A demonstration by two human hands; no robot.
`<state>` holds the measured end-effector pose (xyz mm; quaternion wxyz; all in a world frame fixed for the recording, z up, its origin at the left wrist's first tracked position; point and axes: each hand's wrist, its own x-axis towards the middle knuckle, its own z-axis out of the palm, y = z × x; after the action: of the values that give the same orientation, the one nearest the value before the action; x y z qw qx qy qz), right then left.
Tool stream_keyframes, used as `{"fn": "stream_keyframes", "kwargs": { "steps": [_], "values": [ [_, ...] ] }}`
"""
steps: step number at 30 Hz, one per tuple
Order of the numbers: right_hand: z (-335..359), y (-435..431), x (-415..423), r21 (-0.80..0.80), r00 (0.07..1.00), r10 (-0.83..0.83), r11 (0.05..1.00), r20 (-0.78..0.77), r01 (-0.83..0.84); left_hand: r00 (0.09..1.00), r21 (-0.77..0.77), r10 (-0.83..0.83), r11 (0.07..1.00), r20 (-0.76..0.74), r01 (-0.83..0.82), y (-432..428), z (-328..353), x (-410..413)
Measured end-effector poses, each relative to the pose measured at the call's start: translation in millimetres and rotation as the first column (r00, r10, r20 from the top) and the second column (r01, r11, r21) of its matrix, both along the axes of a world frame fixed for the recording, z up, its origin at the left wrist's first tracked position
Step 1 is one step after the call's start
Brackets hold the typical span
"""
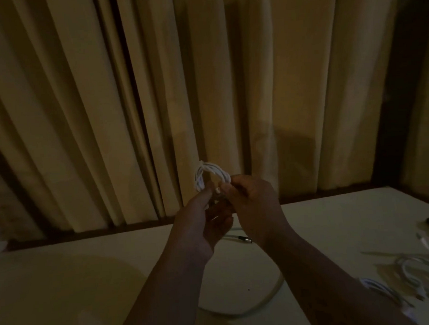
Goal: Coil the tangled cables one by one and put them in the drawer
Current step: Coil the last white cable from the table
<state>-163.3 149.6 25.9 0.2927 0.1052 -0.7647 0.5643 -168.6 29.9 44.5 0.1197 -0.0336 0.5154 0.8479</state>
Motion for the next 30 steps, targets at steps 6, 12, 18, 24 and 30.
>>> {"fn": "stream_keyframes", "kwargs": {
  "steps": [6,12,18,24,30],
  "values": [
    [-1,3,-3,0.066,1.0,-0.004,0.998,0.025,0.002,1.0,0.029,-0.002,1.0,-0.002,0.002,-4,0,-2],
    [2,12,-7,-0.156,0.983,0.09,0.986,0.159,-0.065,0.972,-0.183,0.135,0.968,-0.19,-0.171,0,-3,-4],
    [3,13,-2,-0.191,0.957,0.196,0.969,0.213,-0.156,0.886,-0.376,0.05,0.893,-0.461,-0.247,3,-5,3],
    [14,19,2,-0.352,0.878,0.362,0.903,0.314,-0.247,0.86,-0.453,0.044,0.836,-0.508,-0.31,8,-5,7],
    [19,26,2,-0.676,0.748,0.649,0.616,0.142,-0.406,0.8,-0.421,0.097,0.809,-0.592,-0.41,3,1,7]
  ]
}}
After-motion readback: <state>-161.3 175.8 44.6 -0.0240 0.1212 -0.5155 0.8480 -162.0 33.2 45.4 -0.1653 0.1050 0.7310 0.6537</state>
